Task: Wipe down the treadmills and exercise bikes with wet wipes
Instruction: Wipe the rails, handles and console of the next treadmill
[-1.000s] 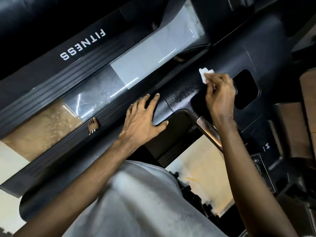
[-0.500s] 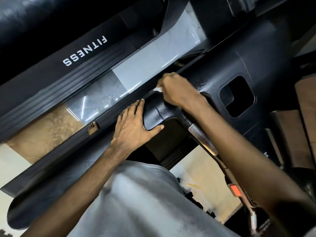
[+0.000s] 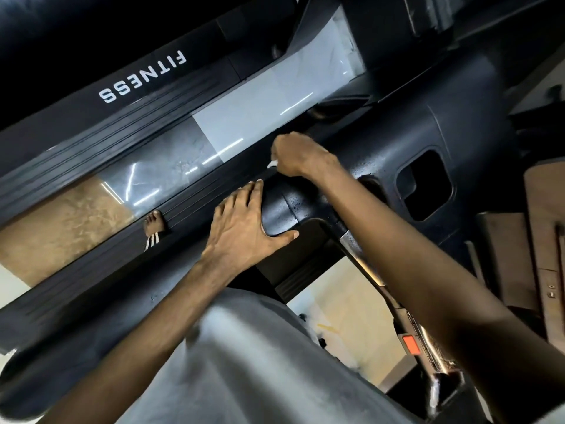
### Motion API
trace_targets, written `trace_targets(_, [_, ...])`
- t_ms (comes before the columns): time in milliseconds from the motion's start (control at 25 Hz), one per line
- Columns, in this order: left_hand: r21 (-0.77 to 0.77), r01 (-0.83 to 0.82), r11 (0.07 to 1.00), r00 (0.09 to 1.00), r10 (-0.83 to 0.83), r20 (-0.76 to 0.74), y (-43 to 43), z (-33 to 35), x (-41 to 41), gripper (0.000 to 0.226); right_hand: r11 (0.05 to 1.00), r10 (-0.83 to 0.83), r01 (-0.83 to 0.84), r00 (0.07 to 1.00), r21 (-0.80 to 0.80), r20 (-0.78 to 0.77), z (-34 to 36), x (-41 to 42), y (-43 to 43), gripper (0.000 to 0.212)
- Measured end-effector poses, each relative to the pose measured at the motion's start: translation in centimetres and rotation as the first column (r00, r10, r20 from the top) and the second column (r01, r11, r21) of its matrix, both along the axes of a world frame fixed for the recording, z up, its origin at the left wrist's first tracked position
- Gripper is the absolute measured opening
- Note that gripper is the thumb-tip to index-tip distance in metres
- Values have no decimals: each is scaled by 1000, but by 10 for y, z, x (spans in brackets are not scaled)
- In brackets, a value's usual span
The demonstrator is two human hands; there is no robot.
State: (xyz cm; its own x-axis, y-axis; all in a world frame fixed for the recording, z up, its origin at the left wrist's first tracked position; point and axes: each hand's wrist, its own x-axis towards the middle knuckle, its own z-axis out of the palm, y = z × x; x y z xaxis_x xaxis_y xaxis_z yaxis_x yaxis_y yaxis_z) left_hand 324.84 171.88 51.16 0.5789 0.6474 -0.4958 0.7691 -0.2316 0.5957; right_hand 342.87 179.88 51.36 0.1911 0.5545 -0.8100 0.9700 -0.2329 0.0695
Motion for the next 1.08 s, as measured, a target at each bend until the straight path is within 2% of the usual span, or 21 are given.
trace_targets(80, [5, -9, 1000, 1000, 9, 15, 1, 0, -1, 119, 998, 24, -23, 1000, -63, 16, -7, -8, 8, 31])
trace_targets(160, [10, -15, 1000, 1000, 15, 26, 1, -2, -3, 120, 999, 7, -3, 995, -44, 96, -7, -3, 10, 33])
trace_targets(320, [9, -12, 1000, 999, 12, 32, 1, -7, -3, 121, 979, -173, 140, 957, 149, 234, 14, 28, 0, 32])
trace_targets(400, [0, -15, 1000, 999, 15, 40, 1, -9, -3, 122, 934, -277, 203, 931, 293, 236, 26, 39, -11, 27])
trace_targets(480, [-14, -19, 1000, 999, 19, 51, 2, -8, -4, 121, 866, -295, 183, 938, 466, 180, 32, 37, -31, 27])
trace_targets(560, [-15, -17, 1000, 998, 18, 56, 3, -8, -5, 121, 745, -314, 217, 948, 631, 45, 38, 24, -64, 25])
trace_targets(640, [-12, -15, 1000, 998, 15, 58, 3, -8, -4, 121, 587, -386, 297, 920, 753, -62, 46, 15, -101, 24])
trace_targets(760, [-12, -23, 1000, 998, 23, 59, 2, -8, -4, 119, 314, -589, 400, 794, 861, -155, 55, 21, -137, 24])
trace_targets(880, [-12, -34, 999, 997, 35, 69, 1, -7, -4, 118, 63, -699, 520, 632, 852, -334, 51, 17, -147, 19])
trace_targets(960, [-18, -42, 999, 997, 43, 69, 0, -7, -3, 117, -40, -701, 579, 565, 814, -436, 48, 9, -148, 16])
trace_targets(1080, [-23, -55, 998, 996, 56, 62, 1, -8, -3, 116, -159, -722, 603, 469, 782, -509, 45, 8, -143, 13])
